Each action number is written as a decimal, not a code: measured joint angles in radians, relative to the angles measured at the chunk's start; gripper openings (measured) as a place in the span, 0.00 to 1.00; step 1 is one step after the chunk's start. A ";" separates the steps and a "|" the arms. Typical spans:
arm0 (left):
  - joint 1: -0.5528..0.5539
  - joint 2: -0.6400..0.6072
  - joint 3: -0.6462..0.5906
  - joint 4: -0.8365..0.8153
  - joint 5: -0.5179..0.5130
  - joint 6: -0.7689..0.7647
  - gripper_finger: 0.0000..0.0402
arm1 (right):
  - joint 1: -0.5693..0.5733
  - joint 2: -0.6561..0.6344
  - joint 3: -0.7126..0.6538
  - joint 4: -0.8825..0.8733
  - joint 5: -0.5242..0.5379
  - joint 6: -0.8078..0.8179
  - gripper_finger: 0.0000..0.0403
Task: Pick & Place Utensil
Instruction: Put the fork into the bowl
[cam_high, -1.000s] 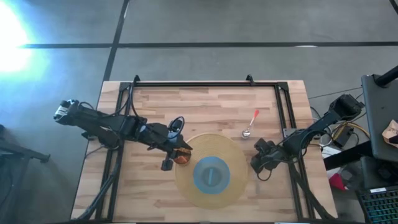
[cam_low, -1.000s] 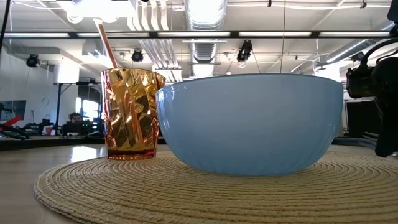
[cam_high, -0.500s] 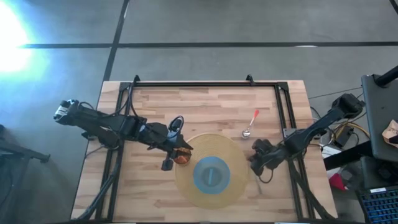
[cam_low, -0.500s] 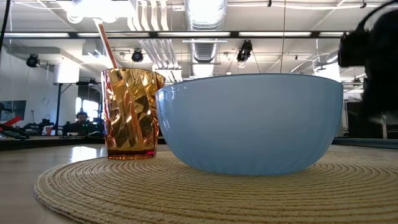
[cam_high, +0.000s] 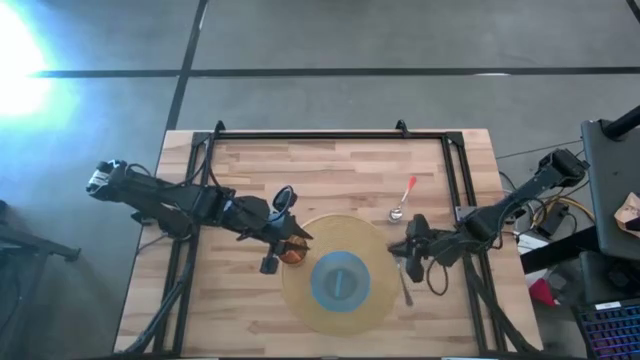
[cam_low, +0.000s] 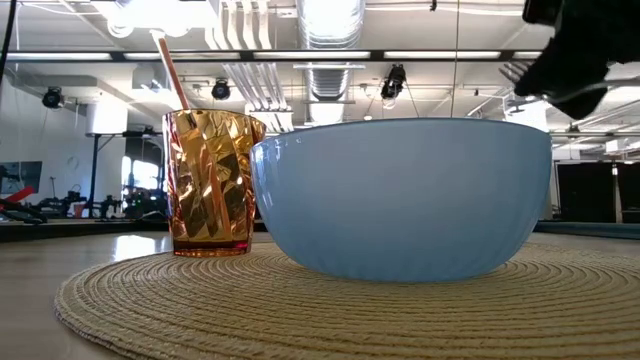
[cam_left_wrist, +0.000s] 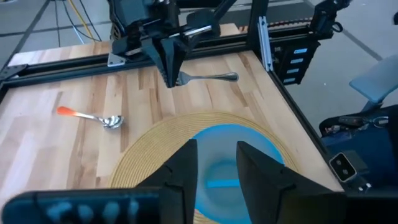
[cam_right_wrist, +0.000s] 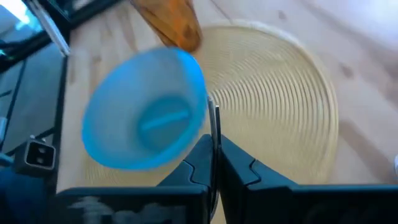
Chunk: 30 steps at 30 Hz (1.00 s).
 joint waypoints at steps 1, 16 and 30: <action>0.000 0.001 0.000 0.004 -0.005 0.000 0.28 | 0.000 0.000 0.004 0.013 0.005 -0.025 0.02; 0.001 0.118 0.000 0.137 -0.014 -0.058 0.49 | -0.001 -0.005 0.009 0.358 0.127 -0.466 0.02; 0.009 0.241 0.000 0.322 -0.014 -0.068 0.49 | -0.003 -0.005 0.009 0.731 0.188 -0.906 0.02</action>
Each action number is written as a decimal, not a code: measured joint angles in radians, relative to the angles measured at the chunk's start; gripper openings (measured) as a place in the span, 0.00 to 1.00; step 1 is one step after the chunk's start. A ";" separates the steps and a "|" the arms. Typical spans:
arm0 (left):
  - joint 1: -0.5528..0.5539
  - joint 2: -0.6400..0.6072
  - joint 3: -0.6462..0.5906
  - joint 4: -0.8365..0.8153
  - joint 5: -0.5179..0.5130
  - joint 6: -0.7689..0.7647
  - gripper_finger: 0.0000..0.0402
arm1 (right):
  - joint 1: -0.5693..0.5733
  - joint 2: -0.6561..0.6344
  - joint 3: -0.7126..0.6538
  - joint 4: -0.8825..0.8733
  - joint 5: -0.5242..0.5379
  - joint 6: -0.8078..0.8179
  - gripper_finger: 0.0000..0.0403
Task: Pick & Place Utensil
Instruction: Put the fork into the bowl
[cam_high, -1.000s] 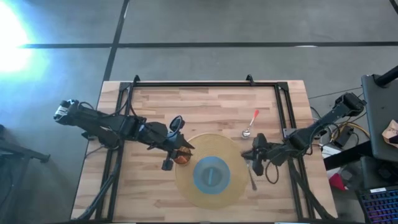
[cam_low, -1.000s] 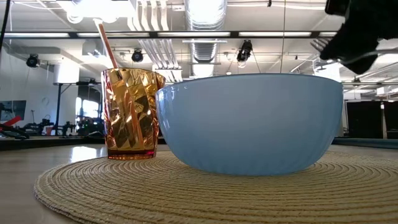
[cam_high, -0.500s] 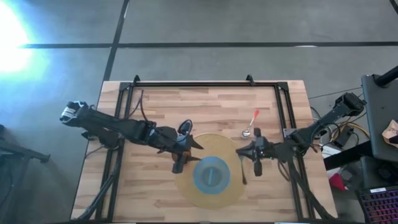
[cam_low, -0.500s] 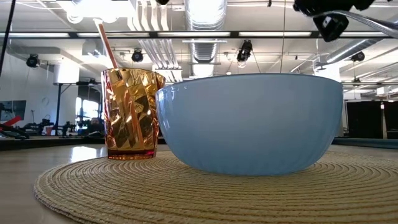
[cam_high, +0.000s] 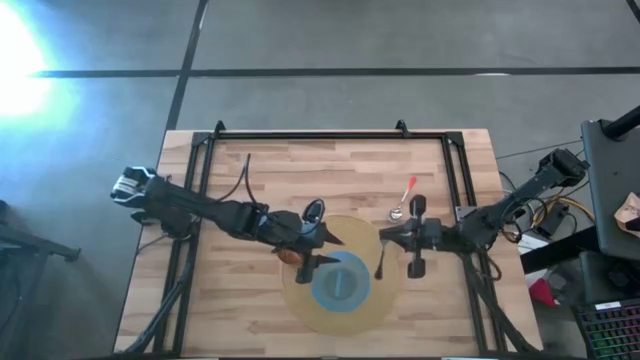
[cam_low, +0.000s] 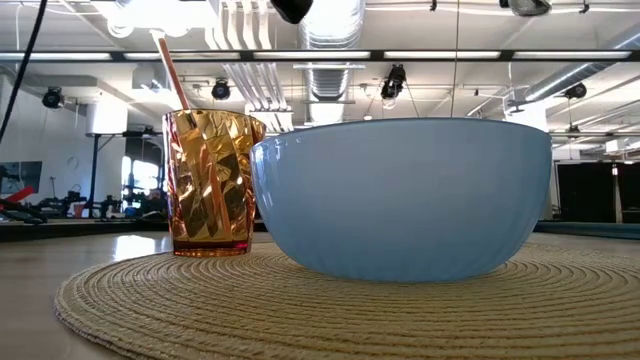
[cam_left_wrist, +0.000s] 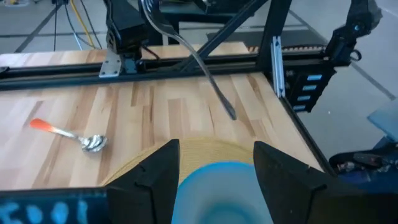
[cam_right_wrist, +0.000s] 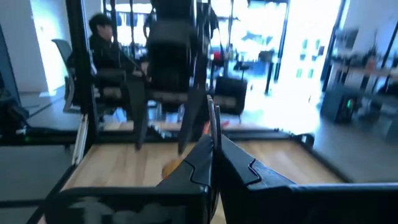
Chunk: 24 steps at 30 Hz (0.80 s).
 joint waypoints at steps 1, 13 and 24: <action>0.000 0.005 0.000 0.014 0.000 -0.001 0.49 | 0.000 0.000 0.000 0.021 0.000 -0.023 0.02; 0.000 0.057 0.000 0.134 0.000 -0.002 0.49 | -0.001 0.001 0.000 0.190 -0.047 -0.166 0.02; 0.004 0.093 0.000 0.278 0.000 -0.001 0.49 | -0.005 0.095 0.000 0.453 -0.083 -0.373 0.02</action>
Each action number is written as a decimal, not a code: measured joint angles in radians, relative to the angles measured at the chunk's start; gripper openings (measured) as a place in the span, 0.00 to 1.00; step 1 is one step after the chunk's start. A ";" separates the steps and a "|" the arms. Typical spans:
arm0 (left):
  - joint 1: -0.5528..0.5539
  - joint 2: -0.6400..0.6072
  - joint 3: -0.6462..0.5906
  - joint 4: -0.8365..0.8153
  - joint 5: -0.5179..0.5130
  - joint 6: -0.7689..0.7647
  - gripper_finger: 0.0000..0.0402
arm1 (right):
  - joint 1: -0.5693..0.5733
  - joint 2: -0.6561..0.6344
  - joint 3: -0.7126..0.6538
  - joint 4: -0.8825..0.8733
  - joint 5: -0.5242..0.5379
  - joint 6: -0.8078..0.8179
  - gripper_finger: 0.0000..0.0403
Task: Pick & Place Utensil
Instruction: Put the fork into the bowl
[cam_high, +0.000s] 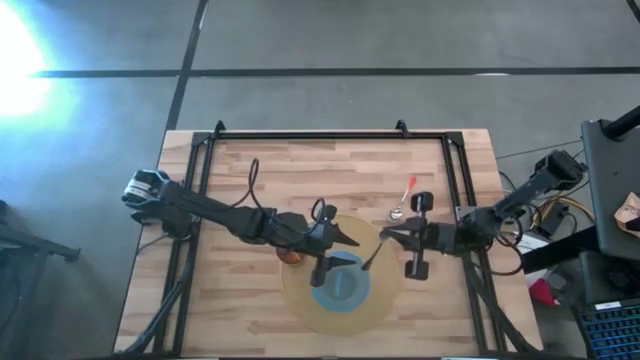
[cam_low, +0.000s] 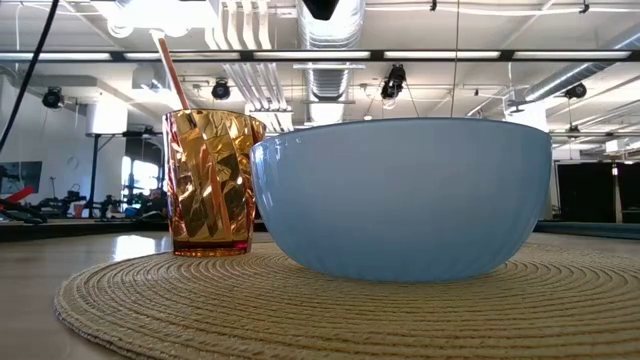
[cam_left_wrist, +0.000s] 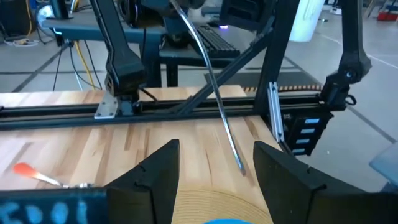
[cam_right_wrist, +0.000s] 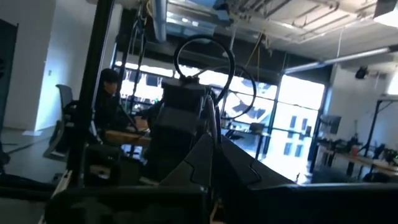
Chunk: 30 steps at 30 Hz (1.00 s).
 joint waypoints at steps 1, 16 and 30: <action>0.000 0.005 0.000 0.012 0.000 0.000 0.49 | 0.000 0.011 0.000 0.025 0.000 -0.018 0.02; 0.000 0.038 0.000 0.067 0.011 0.003 0.49 | 0.000 0.130 0.000 0.301 -0.008 -0.187 0.02; 0.000 0.038 0.000 0.066 0.010 -0.027 0.23 | -0.006 0.134 0.000 0.312 -0.008 -0.228 0.02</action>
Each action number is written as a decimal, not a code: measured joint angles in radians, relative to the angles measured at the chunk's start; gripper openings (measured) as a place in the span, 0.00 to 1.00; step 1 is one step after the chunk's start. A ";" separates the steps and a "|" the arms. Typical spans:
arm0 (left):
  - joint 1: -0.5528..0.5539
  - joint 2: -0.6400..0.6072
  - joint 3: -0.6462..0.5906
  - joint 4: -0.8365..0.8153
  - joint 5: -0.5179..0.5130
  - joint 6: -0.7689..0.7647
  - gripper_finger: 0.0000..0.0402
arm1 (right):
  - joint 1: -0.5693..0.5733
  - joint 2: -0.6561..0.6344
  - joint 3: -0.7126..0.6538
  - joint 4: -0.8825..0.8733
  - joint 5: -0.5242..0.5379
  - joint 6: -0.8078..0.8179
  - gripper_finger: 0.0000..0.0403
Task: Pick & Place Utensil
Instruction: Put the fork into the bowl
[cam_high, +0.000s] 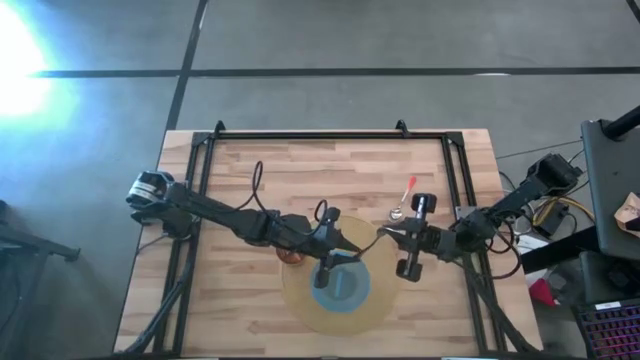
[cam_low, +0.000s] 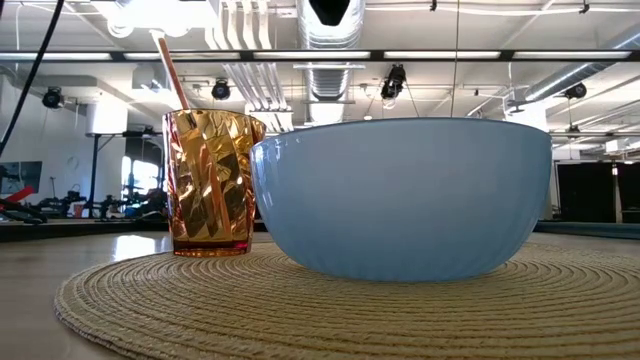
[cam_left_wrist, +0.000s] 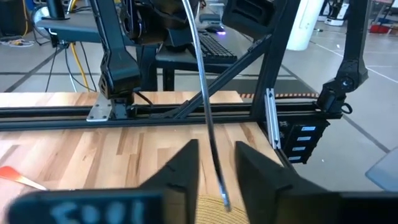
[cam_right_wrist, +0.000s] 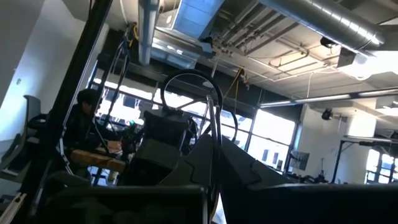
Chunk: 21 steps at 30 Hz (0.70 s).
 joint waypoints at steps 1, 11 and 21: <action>0.000 0.000 0.000 -0.001 0.000 0.000 0.19 | 0.000 0.001 0.000 0.000 0.000 -0.003 0.02; 0.001 0.000 0.000 -0.026 0.000 -0.012 0.02 | 0.001 0.002 0.000 -0.005 -0.004 -0.023 0.02; 0.000 0.000 0.000 -0.055 0.001 -0.032 0.01 | 0.001 0.003 0.000 -0.027 0.008 0.002 0.03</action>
